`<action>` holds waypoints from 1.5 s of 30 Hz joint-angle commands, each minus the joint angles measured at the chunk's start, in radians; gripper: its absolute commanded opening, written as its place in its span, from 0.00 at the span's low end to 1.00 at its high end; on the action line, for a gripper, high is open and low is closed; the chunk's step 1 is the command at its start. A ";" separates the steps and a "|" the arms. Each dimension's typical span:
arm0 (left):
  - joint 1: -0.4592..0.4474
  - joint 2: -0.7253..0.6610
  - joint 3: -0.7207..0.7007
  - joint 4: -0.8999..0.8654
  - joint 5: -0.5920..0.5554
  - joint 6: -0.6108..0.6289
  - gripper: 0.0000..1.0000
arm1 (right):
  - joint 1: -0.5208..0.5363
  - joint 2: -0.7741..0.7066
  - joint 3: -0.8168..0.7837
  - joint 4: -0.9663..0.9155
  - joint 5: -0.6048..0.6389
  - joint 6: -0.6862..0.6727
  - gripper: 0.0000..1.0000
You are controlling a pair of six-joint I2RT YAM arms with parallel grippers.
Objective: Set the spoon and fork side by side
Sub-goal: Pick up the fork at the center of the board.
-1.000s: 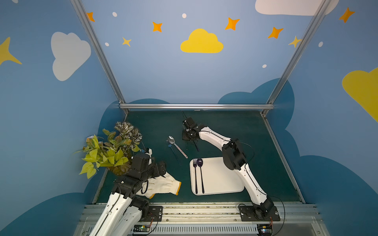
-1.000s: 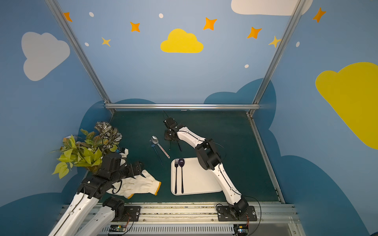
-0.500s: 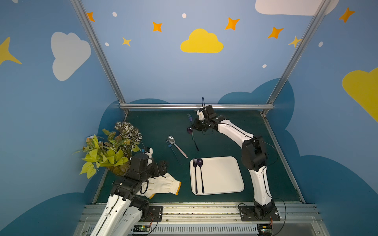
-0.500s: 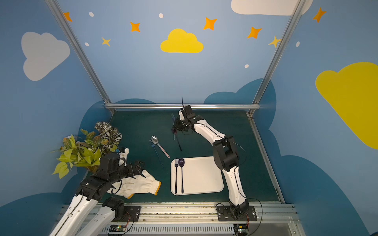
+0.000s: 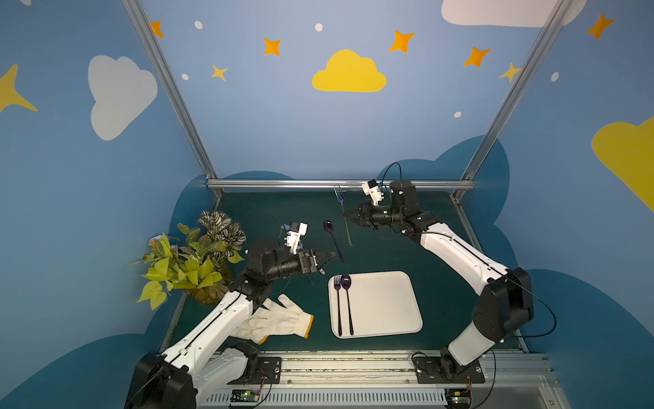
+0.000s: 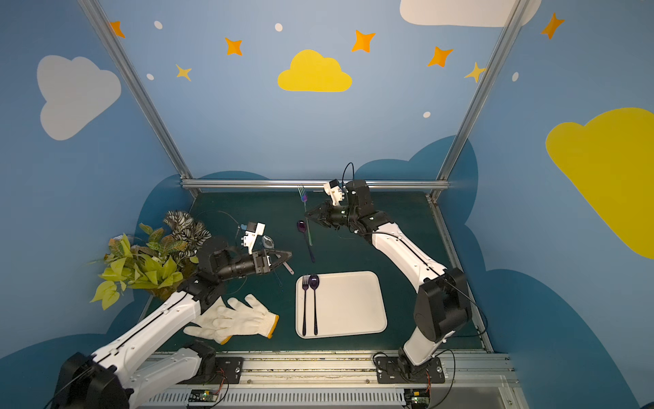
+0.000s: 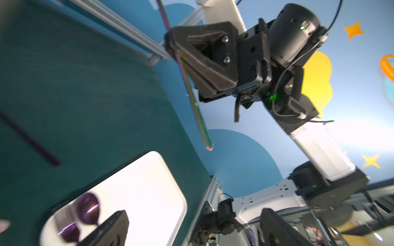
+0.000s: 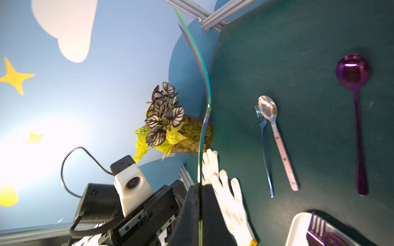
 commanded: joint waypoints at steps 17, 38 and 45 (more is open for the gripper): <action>-0.117 0.397 0.180 0.704 0.022 -0.387 0.62 | 0.021 -0.149 -0.094 0.192 -0.011 0.150 0.00; -0.111 0.243 0.101 0.302 -0.027 -0.175 0.02 | 0.066 -0.209 0.005 -0.299 0.261 -0.091 0.32; -0.116 0.119 0.108 -0.153 -0.142 0.051 0.02 | 0.168 -0.196 0.105 -0.525 0.456 -0.244 0.40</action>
